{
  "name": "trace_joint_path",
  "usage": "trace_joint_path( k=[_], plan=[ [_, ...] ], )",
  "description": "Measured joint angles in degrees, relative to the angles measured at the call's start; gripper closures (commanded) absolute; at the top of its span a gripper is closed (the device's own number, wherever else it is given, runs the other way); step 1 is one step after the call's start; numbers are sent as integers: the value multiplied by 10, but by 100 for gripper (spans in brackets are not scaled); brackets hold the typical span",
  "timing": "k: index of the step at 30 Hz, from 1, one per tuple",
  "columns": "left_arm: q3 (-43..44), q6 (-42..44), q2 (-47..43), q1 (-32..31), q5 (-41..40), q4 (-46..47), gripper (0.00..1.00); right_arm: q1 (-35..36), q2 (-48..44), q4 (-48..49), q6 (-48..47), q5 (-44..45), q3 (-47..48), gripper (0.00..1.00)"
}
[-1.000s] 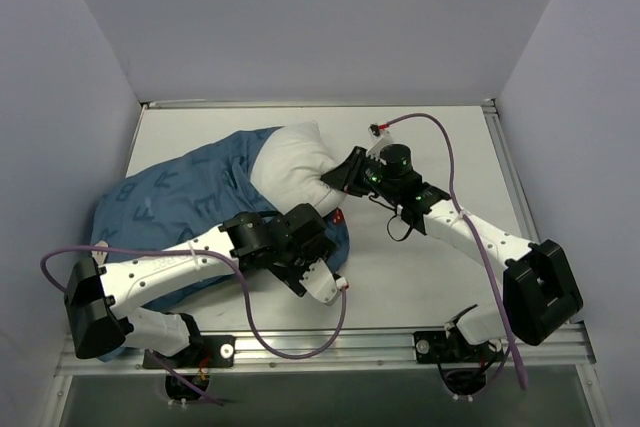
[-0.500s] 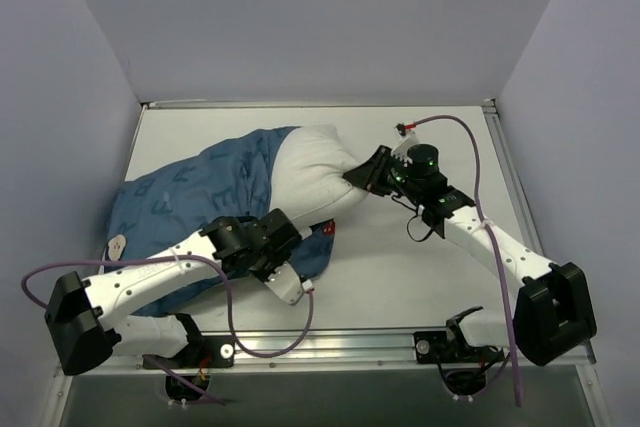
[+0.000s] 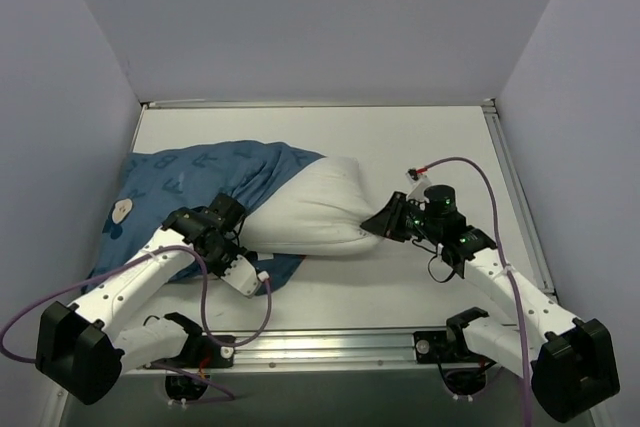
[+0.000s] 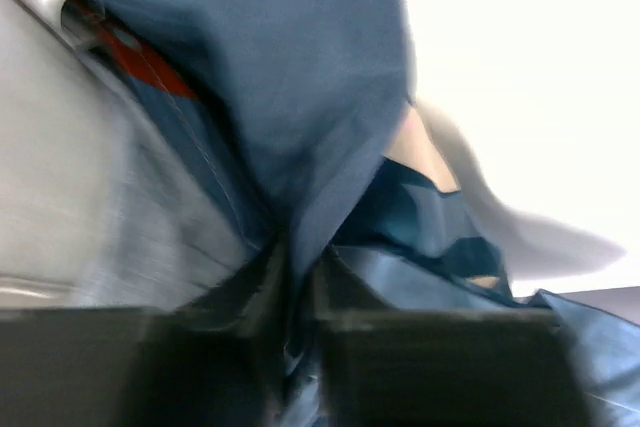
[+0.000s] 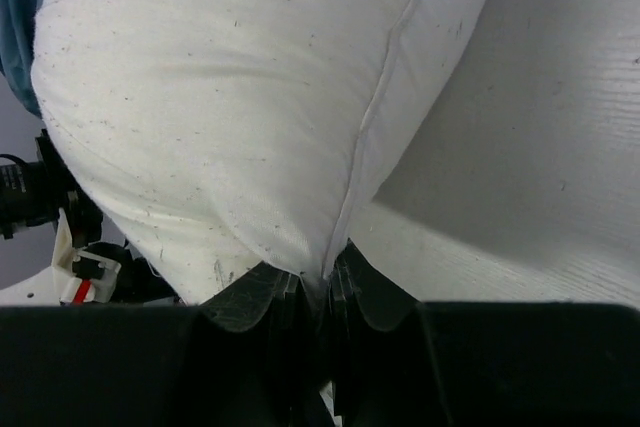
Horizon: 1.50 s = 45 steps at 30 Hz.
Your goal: Remove the pillowcase from the pillow
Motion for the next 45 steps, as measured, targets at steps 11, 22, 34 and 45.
trace_joint_path(
  k=[11, 22, 34, 45],
  plan=[
    [169, -34, -5, -9, 137, -104, 13, 66, -16, 9, 10, 81, -77, 100],
    [427, -494, 89, -86, 387, -51, 13, 176, 7, 24, 23, 142, -113, 100],
    [656, -717, 453, -139, 174, 89, 9, 341, 54, 54, 58, 200, -123, 100],
    [744, -755, 568, -110, 108, 83, 33, 382, 61, 101, 92, 232, -149, 100]
  ],
)
